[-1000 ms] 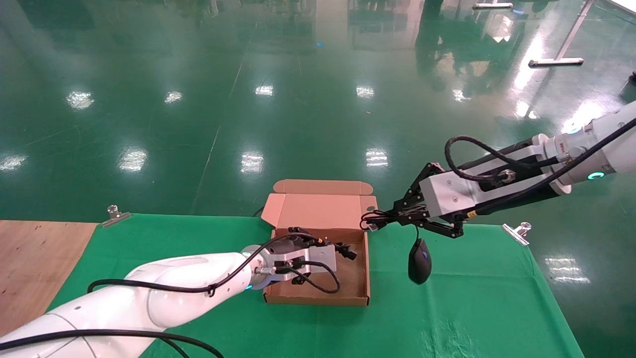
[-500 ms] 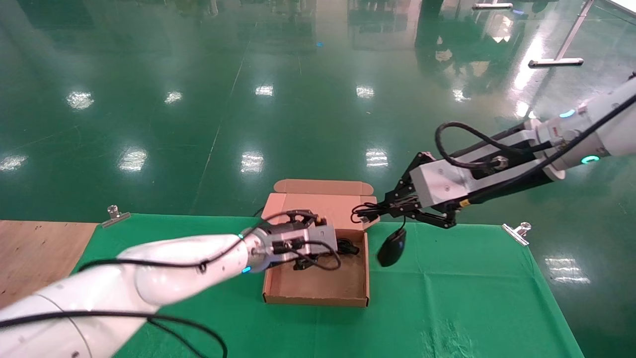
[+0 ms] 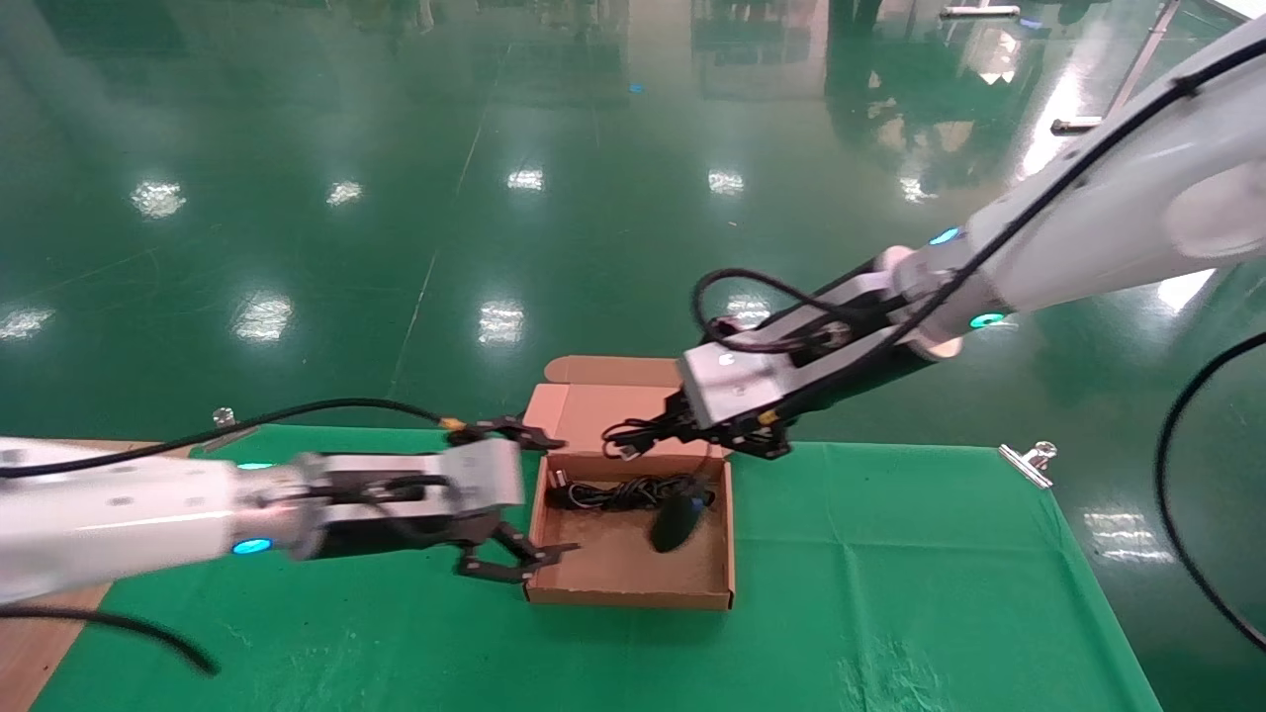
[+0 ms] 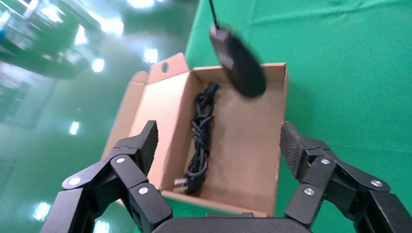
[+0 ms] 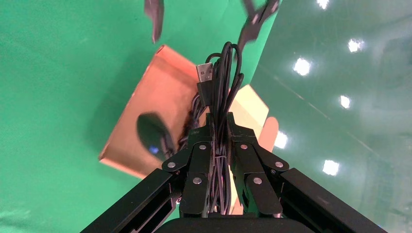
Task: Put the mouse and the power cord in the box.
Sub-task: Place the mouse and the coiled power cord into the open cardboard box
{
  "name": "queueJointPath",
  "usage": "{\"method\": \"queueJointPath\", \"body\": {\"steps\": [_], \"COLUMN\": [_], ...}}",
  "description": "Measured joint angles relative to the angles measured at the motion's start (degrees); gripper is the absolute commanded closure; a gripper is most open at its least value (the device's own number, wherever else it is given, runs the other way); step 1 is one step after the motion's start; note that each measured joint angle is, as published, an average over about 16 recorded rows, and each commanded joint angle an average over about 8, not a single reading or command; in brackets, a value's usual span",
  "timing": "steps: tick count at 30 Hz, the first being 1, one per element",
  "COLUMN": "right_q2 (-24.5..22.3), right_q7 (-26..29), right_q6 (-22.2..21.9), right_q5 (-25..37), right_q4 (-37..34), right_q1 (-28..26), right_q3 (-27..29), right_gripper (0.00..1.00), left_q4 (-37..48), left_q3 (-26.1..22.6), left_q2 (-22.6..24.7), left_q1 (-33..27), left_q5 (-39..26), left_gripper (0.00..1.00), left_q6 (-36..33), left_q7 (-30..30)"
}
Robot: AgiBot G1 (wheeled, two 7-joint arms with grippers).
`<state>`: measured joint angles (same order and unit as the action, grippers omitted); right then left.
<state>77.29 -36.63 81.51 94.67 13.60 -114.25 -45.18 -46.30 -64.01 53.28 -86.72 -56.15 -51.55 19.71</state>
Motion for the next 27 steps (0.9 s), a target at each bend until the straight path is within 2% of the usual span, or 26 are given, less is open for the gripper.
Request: {"method": "queueJointPath", "body": {"steps": [7, 15, 22, 27], "right_q2": [1.4, 1.6, 1.5, 1.4], "right_q7": [7.7, 15.6, 18.6, 19.2], "right_q6": [-6.8, -20.1, -32.2, -38.4], "right_q5": [-1.8, -5.0, -7.4, -8.6], "right_q4": [11.1, 22.9, 26.5, 25.6], "right_q1": [5.2, 10.6, 14.3, 16.6], "right_q3": [-4.9, -13.8, -21.3, -25.7], "right_gripper": [1.00, 1.00, 1.00, 1.00], "left_q4": [5.3, 13.7, 19.9, 23.8], "left_q3": [5.8, 9.0, 9.5, 8.9], "left_q2": [-5.8, -8.8, -8.6, -6.7], "left_q1": [3.3, 5.6, 6.2, 5.8], "left_q5": [9.3, 15.0, 16.1, 15.5], "left_gripper": [0.00, 0.00, 0.00, 0.00], "left_q6": [-9.9, -18.3, -21.9, -22.9], "left_q7": [10.9, 17.8, 19.8, 20.6]}}
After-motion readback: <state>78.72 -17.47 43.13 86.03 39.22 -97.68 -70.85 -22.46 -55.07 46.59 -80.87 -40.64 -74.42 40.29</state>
